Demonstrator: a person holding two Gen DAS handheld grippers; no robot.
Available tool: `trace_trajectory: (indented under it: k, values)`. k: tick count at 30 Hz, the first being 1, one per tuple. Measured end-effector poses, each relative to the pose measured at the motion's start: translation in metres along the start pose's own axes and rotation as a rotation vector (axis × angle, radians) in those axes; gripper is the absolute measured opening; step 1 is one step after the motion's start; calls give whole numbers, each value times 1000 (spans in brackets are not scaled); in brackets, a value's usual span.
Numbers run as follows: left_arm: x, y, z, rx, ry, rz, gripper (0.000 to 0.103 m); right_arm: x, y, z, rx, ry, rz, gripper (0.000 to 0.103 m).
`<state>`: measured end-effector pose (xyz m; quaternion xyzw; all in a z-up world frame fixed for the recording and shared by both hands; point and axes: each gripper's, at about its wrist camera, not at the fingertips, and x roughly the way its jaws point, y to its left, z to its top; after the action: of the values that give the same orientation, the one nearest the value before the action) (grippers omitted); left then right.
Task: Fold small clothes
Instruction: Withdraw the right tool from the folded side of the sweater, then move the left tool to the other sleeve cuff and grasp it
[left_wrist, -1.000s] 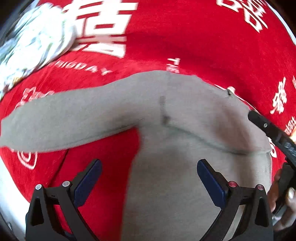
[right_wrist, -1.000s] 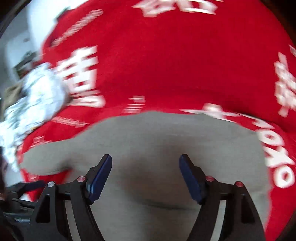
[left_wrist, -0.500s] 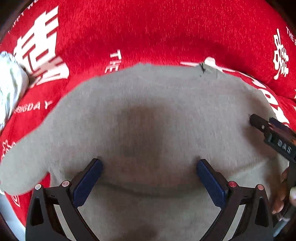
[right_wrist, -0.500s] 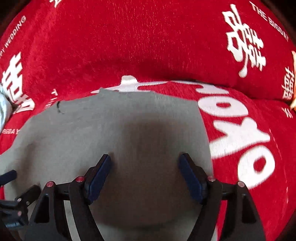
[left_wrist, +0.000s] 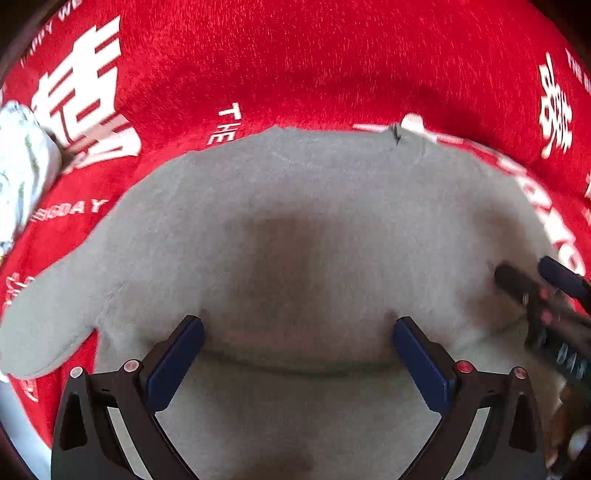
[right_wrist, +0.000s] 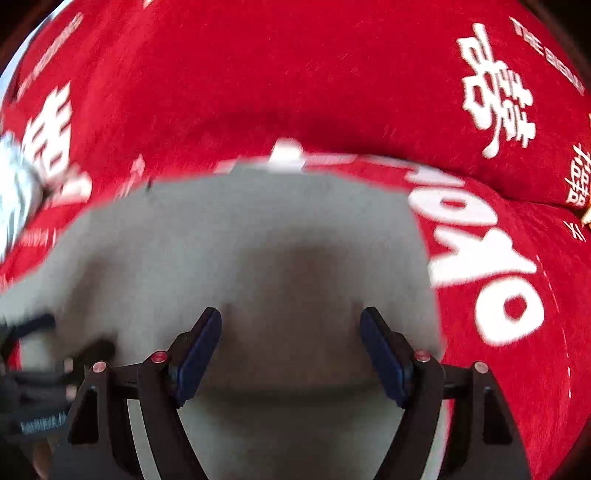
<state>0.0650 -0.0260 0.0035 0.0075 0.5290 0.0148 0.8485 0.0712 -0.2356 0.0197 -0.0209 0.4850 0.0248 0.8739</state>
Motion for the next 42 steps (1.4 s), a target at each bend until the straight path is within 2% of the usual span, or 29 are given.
trace_trajectory:
  k: [2, 4, 6, 7, 10, 14, 17, 21, 23, 25, 29, 30, 31, 32, 33, 37, 39, 40, 41, 42]
  values:
    - [-6, 3, -10, -8, -5, -22, 103, -10, 8, -19, -35, -51, -45, 80]
    - [-9, 13, -22, -35, 13, -66, 103, -21, 11, -36, -42, -74, -54, 82]
    - [-12, 16, -37, -16, -5, -40, 103, -24, 9, -50, -21, -43, -20, 84]
    - [-18, 16, -47, 3, -35, -36, 103, -31, 10, -60, -30, -70, -25, 84]
    - [-28, 21, -67, 19, -58, -46, 103, -48, 14, -85, -57, -116, -47, 85]
    - [-40, 35, -88, 3, -55, -52, 103, -60, 15, -102, -32, -116, -52, 85]
    - [-51, 62, -94, -43, -80, 12, 103, -63, 22, -104, -45, -100, -62, 85]
    - [-59, 148, -91, -272, -99, 118, 103, -62, 29, -101, -23, -80, -49, 85]
    - [-57, 208, -93, -439, -88, 187, 103, -61, 37, -99, -32, -79, -39, 85]
    - [-54, 267, -102, -620, -67, 244, 103, -60, 46, -97, -51, -76, -30, 85]
    - [-39, 350, -123, -849, -25, 362, 103, -59, 71, -92, -108, -79, -4, 85]
    - [-32, 368, -130, -907, -5, 373, 103, -59, 77, -91, -120, -81, 0, 85]
    - [-24, 382, -135, -968, 11, 339, 103, -59, 82, -89, -133, -83, 3, 85]
    - [-18, 392, -139, -1018, 0, 269, 103, -58, 89, -88, -150, -85, 6, 85]
    - [-17, 401, -141, -1079, -21, 243, 103, -57, 93, -87, -161, -85, 8, 85]
    - [-12, 408, -121, -1055, -47, 281, 101, -51, 108, -83, -190, -71, 9, 85]
    - [-16, 409, -119, -1049, -81, 309, 82, -52, 110, -82, -196, -70, 13, 85]
    - [-22, 409, -116, -1025, -114, 319, 52, -52, 111, -82, -200, -72, 11, 85]
    - [-25, 410, -114, -1009, -132, 299, 16, -52, 111, -80, -202, -74, 8, 85]
    - [-25, 417, -113, -1010, -138, 241, 10, -52, 110, -79, -201, -74, 6, 85]
